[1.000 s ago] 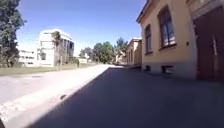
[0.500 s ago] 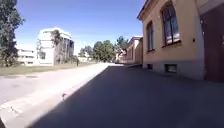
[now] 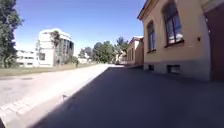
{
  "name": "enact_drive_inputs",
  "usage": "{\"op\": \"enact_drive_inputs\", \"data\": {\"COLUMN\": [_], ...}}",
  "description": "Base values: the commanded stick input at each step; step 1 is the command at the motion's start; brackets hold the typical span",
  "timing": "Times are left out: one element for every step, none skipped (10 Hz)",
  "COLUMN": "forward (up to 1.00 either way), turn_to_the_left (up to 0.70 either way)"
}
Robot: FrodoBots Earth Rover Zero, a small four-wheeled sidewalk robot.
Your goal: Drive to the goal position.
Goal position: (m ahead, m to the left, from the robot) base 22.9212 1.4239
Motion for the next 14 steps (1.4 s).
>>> {"op": "enact_drive_inputs", "data": {"forward": [0.6, 0.6, 0.6, 0.6, 0.6, 0.6, 0.6, 0.6, 0.6, 0.6, 0.6, 0.6, 0.6, 0.6], "turn_to_the_left": [0.0, 0.0, 0.0, 0.0, 0.0, 0.0, 0.0, 0.0, 0.0, 0.0, 0.0, 0.0, 0.0, 0.0]}}
